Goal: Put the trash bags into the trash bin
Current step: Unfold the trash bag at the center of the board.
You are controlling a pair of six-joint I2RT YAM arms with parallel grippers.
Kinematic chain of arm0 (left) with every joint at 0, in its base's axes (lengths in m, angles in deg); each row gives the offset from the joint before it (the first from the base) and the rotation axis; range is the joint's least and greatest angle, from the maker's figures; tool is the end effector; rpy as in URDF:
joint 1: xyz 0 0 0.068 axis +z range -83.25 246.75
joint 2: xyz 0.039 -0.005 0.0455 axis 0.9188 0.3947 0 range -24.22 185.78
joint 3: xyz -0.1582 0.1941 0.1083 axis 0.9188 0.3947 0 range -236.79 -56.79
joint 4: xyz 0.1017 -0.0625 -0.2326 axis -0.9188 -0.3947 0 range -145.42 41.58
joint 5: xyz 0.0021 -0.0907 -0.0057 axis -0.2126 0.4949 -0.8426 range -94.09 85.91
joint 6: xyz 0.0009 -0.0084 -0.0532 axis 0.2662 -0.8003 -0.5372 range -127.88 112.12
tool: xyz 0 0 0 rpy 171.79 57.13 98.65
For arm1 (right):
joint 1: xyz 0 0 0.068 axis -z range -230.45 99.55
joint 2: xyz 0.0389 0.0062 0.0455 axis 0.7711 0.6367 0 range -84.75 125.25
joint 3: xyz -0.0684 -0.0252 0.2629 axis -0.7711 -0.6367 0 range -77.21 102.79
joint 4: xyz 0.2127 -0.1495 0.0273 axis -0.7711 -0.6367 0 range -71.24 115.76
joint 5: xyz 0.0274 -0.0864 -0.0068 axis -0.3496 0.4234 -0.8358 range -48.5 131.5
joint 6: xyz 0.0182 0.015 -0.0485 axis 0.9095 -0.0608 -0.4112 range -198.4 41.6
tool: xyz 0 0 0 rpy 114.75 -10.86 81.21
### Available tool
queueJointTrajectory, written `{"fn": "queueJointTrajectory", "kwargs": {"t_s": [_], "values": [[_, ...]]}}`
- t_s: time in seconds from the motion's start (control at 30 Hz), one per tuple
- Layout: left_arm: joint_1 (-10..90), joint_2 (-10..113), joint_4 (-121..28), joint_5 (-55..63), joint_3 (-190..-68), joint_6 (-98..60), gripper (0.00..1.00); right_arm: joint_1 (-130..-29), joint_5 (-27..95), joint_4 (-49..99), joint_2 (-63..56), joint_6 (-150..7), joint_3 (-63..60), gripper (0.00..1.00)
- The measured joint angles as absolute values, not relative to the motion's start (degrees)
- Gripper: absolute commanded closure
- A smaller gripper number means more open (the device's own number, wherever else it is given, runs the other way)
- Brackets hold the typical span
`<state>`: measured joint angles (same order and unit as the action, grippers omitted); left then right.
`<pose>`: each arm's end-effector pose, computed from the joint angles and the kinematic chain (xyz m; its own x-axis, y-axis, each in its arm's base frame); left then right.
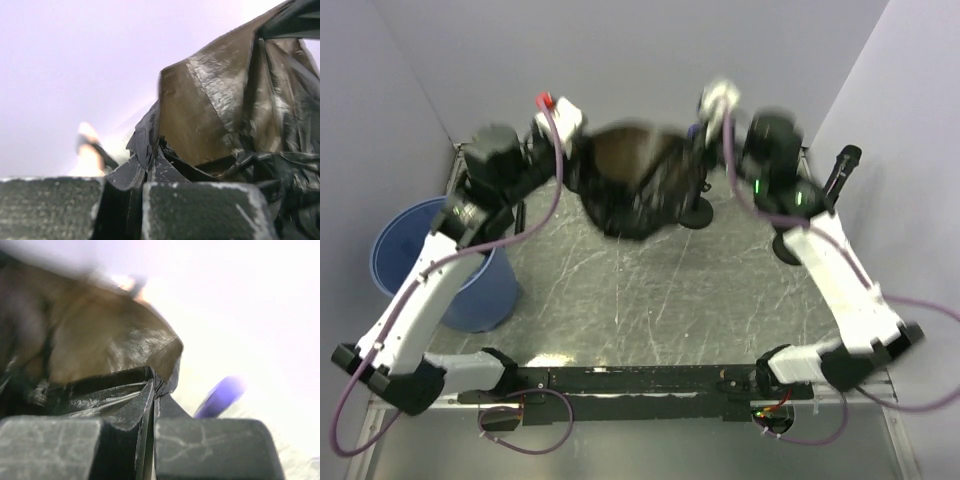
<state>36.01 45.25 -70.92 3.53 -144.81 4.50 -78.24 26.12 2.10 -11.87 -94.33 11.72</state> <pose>0.2121 -0.1315 0.4881 0.0753 0.2025 -0.9764 0.6186 0.7585 0.2050 0.2331 0.1336 0.4768 0.0745 -0.2598 -0.9628 -0.6881 0.6854 -0.2382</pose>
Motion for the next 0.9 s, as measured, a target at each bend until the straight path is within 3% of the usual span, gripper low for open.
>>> {"fn": "queueJointTrajectory", "kwargs": {"t_s": [0.1,0.2,0.37,0.47,0.6,0.8,0.9], "values": [[36.0,53.2,-68.7,-0.9,-160.6,6.2,0.99,-75.0,28.8,4.5,1.7,-94.4,35.8,1.0],[36.0,59.1,-62.5,-3.8,-171.7,8.6,0.99,-73.7,30.4,8.7,9.4,-95.2,51.2,1.0],[34.5,57.9,-48.2,-4.0,-174.0,15.9,0.99,-76.1,28.5,24.0,6.4,-101.1,52.4,1.0],[33.0,51.0,-39.8,-3.5,-163.3,19.5,0.99,-78.7,28.0,32.9,-3.3,-105.5,37.5,1.0],[32.5,38.3,-35.3,-3.0,-133.2,21.3,0.99,-79.9,29.9,36.9,-17.2,-107.1,6.7,1.0],[32.4,39.6,-66.4,8.2,-99.7,20.8,0.99,-80.6,23.9,12.2,-24.2,-101.9,-34.8,1.0],[31.9,31.7,-75.9,10.4,-96.3,19.0,0.99,-81.5,22.7,-3.3,-32.8,-100.8,-41.6,1.0]]}}
